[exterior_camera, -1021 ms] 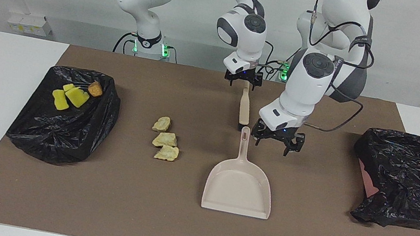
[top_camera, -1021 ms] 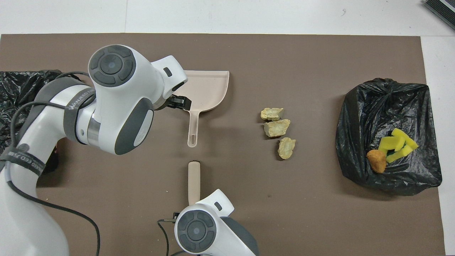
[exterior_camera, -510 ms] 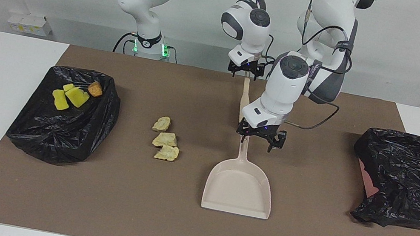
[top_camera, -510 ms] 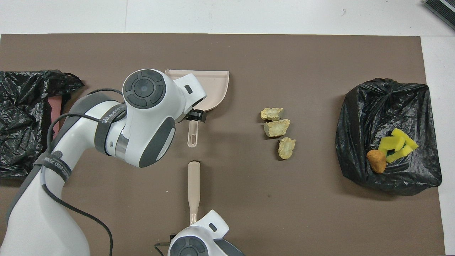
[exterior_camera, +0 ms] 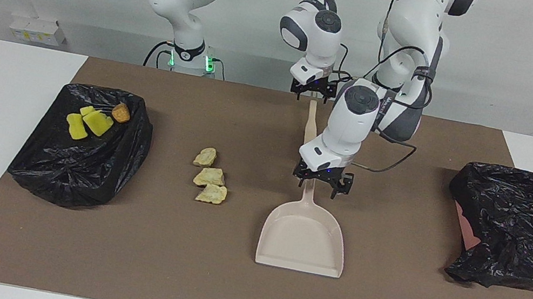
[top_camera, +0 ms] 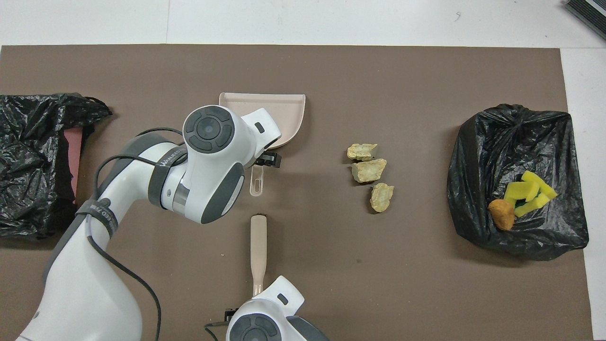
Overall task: Sweep and dump trash in bin
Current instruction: 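Grasp the dustpan with the left gripper while the right gripper withdraws, then tilt the dustpan down with the left gripper while the right gripper grasps the brush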
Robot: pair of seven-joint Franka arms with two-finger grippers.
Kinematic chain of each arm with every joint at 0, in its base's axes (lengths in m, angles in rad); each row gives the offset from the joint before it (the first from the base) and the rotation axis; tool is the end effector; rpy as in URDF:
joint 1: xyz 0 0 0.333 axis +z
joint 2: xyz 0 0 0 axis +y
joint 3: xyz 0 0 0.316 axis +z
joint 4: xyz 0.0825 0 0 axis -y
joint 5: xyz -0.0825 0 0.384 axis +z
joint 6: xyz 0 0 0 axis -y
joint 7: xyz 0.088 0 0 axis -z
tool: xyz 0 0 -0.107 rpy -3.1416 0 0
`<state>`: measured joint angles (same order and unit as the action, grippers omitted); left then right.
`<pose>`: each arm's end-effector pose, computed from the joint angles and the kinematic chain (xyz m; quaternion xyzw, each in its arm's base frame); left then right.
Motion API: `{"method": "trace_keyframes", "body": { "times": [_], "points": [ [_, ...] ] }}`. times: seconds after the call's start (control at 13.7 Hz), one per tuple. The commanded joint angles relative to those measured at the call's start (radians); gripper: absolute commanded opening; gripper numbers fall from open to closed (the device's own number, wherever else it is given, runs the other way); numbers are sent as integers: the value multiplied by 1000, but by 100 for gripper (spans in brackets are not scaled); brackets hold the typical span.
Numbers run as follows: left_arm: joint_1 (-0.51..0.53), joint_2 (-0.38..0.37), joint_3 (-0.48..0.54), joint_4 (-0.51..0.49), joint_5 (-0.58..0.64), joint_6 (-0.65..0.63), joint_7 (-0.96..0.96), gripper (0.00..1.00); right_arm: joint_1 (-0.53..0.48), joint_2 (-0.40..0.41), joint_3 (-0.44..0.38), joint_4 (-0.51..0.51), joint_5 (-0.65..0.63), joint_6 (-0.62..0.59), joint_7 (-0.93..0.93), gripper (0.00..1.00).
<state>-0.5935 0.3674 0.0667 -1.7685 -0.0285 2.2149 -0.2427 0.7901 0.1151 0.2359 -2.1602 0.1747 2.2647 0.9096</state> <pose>0.5640 -0.3333 0.3631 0.9899 -0.1361 0.0371 0.0149 0.2829 0.4733 0.3458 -0.9968 -0.0012 0.0686 0.0419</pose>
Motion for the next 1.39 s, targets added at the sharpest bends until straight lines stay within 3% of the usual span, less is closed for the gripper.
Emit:
{"method": "trace_keyframes", "body": {
  "times": [0.0,0.07,0.15,0.36,0.44,0.51,0.58,0.66,0.73,0.95,1.31],
  "points": [
    [-32,4,16,-14,-11,17,-47,100,-15,-12,3,-23,23,27,-61,80],
    [-35,4,16,-17,-11,11,-53,100,-15,-12,3,-23,23,29,-63,78],
    [-45,4,16,-20,-11,3,-53,86,-15,-9,3,-23,23,32,-63,78],
    [-45,1,18,-17,-8,-18,-44,16,-14,9,3,-21,23,41,-61,77],
    [-45,1,18,-19,-7,-21,-41,6,-14,9,5,-21,23,42,-63,71],
    [-45,-1,18,-19,-7,-23,-40,2,-14,9,3,-21,22,41,-63,50],
    [-43,-4,19,-20,-2,-23,-33,0,-14,9,3,-17,20,33,-63,22],
    [-34,-5,19,-19,-1,-24,-5,0,-14,11,3,-9,14,20,-64,5],
    [-28,-15,19,-20,-1,-27,41,0,-14,12,2,-1,11,7,-64,0],
    [26,-60,21,-19,-1,-93,198,0,-18,31,0,55,0,-77,-63,0],
    [135,-111,28,-17,-1,-172,567,0,-25,12,-6,60,-21,-147,-72,0]
  ]
}}
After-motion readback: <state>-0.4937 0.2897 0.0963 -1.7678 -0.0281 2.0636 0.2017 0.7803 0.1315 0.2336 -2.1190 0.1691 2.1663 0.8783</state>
